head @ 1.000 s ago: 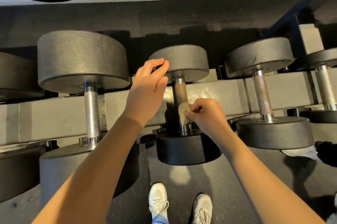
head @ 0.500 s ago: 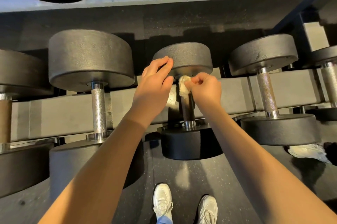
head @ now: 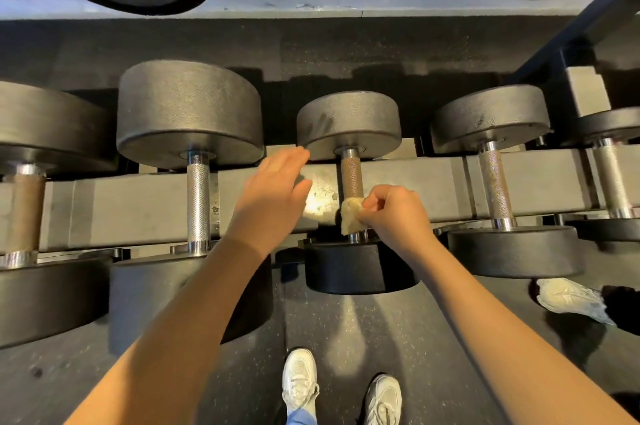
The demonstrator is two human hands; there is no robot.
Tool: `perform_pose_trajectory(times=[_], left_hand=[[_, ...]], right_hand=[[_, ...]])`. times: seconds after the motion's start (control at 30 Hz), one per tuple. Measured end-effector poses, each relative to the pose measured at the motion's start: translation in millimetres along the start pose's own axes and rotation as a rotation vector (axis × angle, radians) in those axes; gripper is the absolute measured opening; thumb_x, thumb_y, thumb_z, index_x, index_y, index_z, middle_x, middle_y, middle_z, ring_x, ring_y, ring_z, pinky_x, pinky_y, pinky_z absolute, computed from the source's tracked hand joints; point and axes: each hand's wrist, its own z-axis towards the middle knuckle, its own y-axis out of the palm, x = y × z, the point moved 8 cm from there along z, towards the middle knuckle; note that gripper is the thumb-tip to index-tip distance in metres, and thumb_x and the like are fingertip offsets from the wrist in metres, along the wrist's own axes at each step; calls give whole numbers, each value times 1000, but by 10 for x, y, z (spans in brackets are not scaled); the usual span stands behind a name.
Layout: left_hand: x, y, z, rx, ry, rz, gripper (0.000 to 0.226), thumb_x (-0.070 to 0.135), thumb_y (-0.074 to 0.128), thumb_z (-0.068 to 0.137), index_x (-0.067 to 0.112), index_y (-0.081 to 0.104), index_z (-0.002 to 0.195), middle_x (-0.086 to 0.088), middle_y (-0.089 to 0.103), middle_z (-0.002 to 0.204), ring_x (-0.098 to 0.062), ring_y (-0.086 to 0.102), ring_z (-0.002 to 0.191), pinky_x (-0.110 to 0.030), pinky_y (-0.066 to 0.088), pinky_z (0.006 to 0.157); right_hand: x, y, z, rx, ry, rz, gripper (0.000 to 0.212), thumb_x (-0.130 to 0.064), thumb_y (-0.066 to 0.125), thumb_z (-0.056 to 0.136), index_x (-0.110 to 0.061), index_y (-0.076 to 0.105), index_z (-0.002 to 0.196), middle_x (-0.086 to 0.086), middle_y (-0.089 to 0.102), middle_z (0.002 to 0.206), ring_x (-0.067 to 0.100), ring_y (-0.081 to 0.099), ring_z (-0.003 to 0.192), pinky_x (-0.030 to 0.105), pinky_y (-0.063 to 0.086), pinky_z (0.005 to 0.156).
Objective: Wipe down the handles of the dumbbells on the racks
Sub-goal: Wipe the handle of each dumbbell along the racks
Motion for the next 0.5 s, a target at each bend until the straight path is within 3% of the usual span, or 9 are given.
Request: perform_pose_trajectory(times=[0.07,0.2,0.33,0.4,0.5], left_hand=[[-109,-106,-154,-2,3,59,46,18,43,100,16,36,145,2,38,147,-11,31,135,-20,19,107],[-346,-376,-440,40,-6,175,45,20,48,97,11,42,141,-5,46,142,-21,41,130,-32,31,108],[-638,-688,-689,124,-86,235,42,24,44,99,13,45,139,-4,48,139,-18,43,126,-33,31,105],[-910,-818,-804,184,-198,185,40,25,41,101,13,46,138,-4,47,138,-17,42,125,-31,30,104],[-1221,-893,-983,324,-390,-100,39,27,37,103,12,47,137,-4,49,135,-11,43,120,-24,28,100]], right_hand=[[-89,-31,-73,44,-22,51,5,-17,67,81,-22,65,83,-3,64,78,17,60,74,45,55,70],[-390,85,-229,20,-87,185,13,-22,62,85,-26,62,98,-3,61,78,15,59,73,38,53,67],[-759,364,-299,-52,-183,158,13,-21,60,88,-26,62,100,-9,56,75,7,53,69,19,44,58],[-912,511,-329,-71,-219,144,14,-22,60,89,-25,62,102,-11,56,77,5,52,70,15,42,58],[-1097,718,-364,-103,-247,151,16,-23,60,89,-23,63,105,-9,58,86,4,52,75,13,41,62]])
